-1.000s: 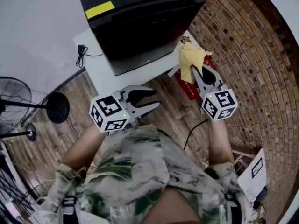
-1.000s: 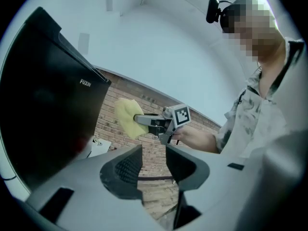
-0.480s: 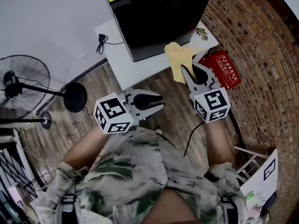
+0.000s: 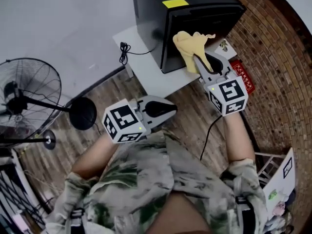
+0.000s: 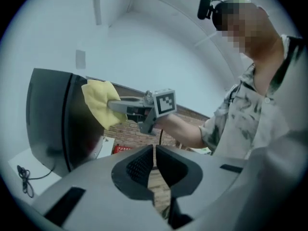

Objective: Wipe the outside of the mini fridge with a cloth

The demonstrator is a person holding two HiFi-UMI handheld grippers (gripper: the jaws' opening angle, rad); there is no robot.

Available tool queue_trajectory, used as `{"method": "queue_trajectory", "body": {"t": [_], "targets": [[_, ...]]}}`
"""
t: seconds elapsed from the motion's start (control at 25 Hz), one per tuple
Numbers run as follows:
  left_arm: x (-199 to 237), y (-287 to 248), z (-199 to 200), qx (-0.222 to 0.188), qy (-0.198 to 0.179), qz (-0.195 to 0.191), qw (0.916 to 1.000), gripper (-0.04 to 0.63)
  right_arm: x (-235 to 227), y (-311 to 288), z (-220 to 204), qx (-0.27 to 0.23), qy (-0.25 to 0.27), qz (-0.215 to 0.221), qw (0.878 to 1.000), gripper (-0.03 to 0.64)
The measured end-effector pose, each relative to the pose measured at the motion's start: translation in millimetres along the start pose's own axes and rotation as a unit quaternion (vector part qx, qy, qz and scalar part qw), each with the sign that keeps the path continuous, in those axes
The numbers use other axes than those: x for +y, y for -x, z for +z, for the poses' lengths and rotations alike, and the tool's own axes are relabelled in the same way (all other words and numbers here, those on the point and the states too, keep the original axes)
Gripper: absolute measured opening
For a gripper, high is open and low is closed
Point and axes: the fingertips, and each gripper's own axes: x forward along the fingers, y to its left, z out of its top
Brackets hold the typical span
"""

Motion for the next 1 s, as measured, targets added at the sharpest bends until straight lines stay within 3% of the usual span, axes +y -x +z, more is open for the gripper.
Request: {"method": "queue_trajectory", "body": {"t": [0.08,0.28,0.44,0.56,0.8,1.0], "targets": [[13,35,-7,0.008,-0.011,0.0,0.9999,0.037,10,-26,25,0.002,0.015,-0.024,1.0,0.087],[35,109,-15,-0.002,0.004,-0.023,0.9997,0.032,29,-77,72,0.014,0.049,-0.095,0.994,0.087],[45,153,-29,0.018,-0.011,-0.04,0.999,0.032,33,-106,94,0.03,0.071,-0.159,0.984,0.087],[50,172,-33,0.011,-0.002,-0.052,0.9986,0.032,35,-125,106,0.047,0.096,-0.199,0.974,0.087],[50,189,-31,0.0,-0.007,-0.074,0.9972,0.032,21,-149,105,0.086,0.122,-0.269,0.952,0.087],[57,204,-40,-0.006,0.017,-0.083,0.9964,0.032,31,-172,59,0.146,0.118,-0.276,0.943,0.087]]}}
